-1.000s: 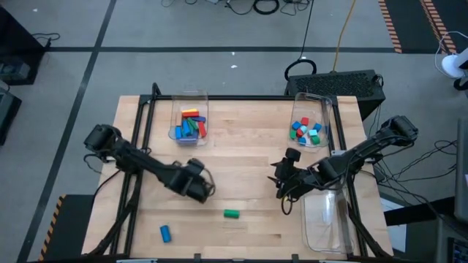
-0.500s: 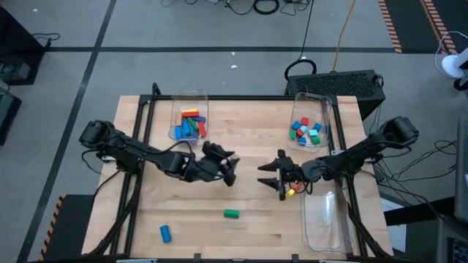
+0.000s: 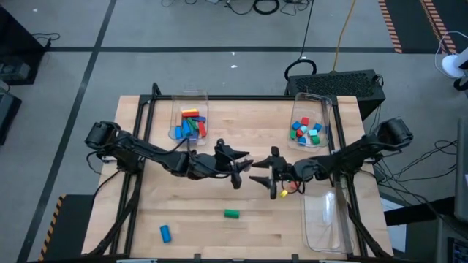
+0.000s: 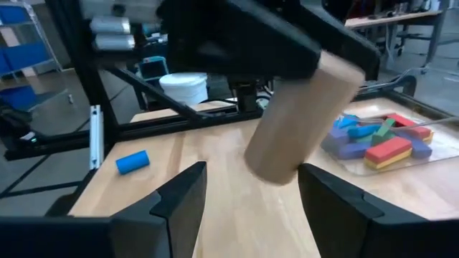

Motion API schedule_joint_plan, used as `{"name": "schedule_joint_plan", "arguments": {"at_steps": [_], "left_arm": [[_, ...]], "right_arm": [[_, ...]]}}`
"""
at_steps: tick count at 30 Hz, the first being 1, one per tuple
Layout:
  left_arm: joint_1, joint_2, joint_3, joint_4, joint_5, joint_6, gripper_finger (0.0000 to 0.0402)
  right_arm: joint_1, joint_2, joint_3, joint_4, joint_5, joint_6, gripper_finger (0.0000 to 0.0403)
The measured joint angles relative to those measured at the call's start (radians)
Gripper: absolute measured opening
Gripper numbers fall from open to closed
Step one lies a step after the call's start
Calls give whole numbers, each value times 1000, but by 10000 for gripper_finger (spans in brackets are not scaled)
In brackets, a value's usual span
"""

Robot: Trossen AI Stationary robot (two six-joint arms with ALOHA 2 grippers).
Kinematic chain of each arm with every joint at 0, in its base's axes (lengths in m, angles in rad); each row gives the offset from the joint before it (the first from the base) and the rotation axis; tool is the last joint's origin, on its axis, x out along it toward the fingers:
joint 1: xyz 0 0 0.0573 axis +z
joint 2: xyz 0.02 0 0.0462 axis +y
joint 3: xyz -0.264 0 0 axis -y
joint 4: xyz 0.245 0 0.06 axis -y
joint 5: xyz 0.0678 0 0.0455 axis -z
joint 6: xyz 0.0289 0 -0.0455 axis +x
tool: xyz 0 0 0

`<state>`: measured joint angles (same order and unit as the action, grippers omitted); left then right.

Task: Sort blocks by size
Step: Put the brown cylindrical block into the bottom transparent bin

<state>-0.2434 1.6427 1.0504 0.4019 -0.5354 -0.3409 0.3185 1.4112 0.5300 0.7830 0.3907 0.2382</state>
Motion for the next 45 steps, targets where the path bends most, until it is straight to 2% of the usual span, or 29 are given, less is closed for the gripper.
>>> {"name": "schedule_joint_plan", "arguments": {"at_steps": [8,14,17,22,27,30,33,40,45], "left_arm": [[-1,24,-2,72,66,58,141],[-5,25,0,91,69,61,141],[-6,24,0,93,68,62,141],[-7,24,0,90,71,70,141],[-9,24,0,69,84,44,144],[-12,25,-1,48,90,35,158],[-12,2,0,8,89,36,177],[-20,-67,0,-176,88,89,193],[-55,-82,-2,-311,117,58,193]], "right_arm": [[-35,49,61,7,-2,-11,205],[-37,48,66,22,-2,4,196],[-36,48,66,28,-5,11,175],[-36,48,64,32,-4,20,117],[-36,47,64,-9,-2,33,113],[-28,17,66,-117,-3,34,113],[-16,-41,65,-299,3,59,113],[42,-282,63,-772,-1,215,117],[115,-437,64,-1058,-6,356,117]]}}
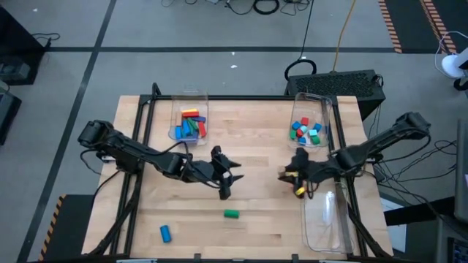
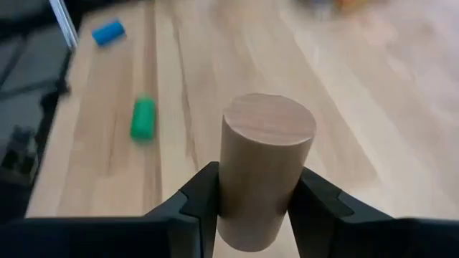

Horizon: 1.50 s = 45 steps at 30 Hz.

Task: Sort blocks by size
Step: Put the brown cylindrical block into the bottom transparent bin

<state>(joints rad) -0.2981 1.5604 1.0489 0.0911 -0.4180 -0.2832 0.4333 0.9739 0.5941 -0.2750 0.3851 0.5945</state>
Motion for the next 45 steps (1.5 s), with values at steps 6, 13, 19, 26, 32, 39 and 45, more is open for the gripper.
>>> {"name": "schedule_joint_plan", "arguments": {"at_steps": [6,13,19,26,32,39,45], "left_arm": [[-52,-3,2,-130,74,-74,194],[-114,-4,2,-226,179,-77,194],[-163,-4,2,-243,187,-77,194],[-181,-4,2,-242,180,-77,194],[-187,-4,2,-246,179,-79,194],[-236,-4,2,-328,182,-121,194],[-300,-3,2,-533,182,-313,194]], "right_arm": [[76,-109,0,-270,0,180,117],[160,-119,0,-390,-69,345,118],[262,-112,1,-404,-90,463,117],[336,-112,19,-390,-70,498,117],[383,-112,70,-399,-61,507,117],[512,-99,79,-423,-208,667,117],[617,1,79,-480,-221,833,118]]}}
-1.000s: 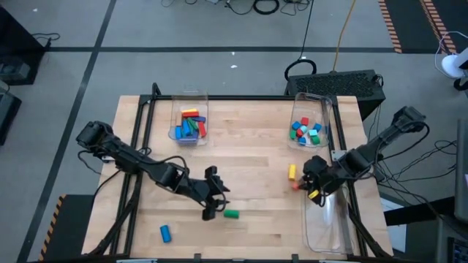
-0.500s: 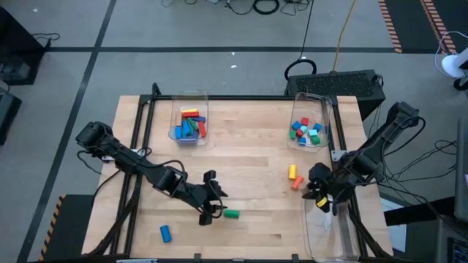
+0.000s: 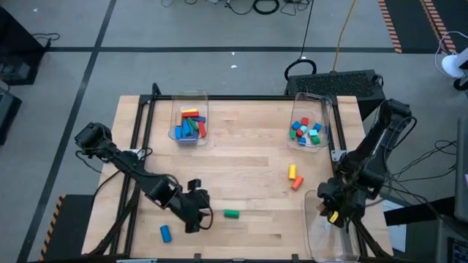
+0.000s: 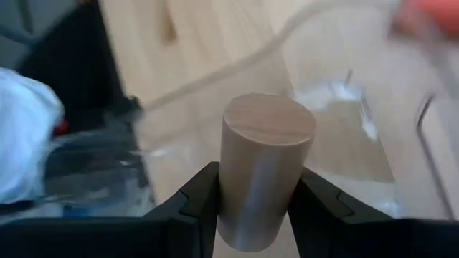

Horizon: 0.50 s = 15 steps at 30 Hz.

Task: Sort blocks by size
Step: Put the brown cylindrical block into the bottom transparent bin, then put the blue cylindrical block into the bottom transparent bin

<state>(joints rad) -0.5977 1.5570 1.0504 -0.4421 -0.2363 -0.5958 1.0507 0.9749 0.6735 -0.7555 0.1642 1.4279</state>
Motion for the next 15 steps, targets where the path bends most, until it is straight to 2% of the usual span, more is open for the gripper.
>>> {"name": "schedule_joint_plan", "arguments": {"at_steps": [6,9,15], "left_arm": [[-61,0,0,-121,8,-238,194],[-92,0,0,-135,27,-297,194],[-129,0,0,-191,28,-414,194]], "right_arm": [[21,184,1,10,-82,44,138],[20,252,6,-15,-116,42,154],[20,291,17,-95,-100,138,187]]}}
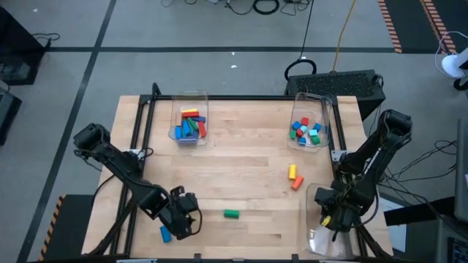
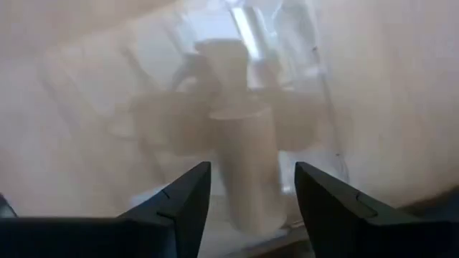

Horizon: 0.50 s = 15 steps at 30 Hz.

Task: Sort blocks by size
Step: Put the blue cylindrical block into the bottom transparent bin

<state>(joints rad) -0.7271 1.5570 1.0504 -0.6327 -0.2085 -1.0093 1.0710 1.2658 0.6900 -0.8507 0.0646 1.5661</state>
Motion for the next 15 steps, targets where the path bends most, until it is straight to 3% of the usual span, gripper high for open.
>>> {"name": "schedule_joint_plan", "arguments": {"at_steps": [5,15], "left_arm": [[-37,0,0,-58,76,-183,194],[-113,0,-1,-122,290,-889,194]], "right_arm": [[12,-2,45,-97,137,126,188],[13,-3,216,-117,328,0,181]]}}
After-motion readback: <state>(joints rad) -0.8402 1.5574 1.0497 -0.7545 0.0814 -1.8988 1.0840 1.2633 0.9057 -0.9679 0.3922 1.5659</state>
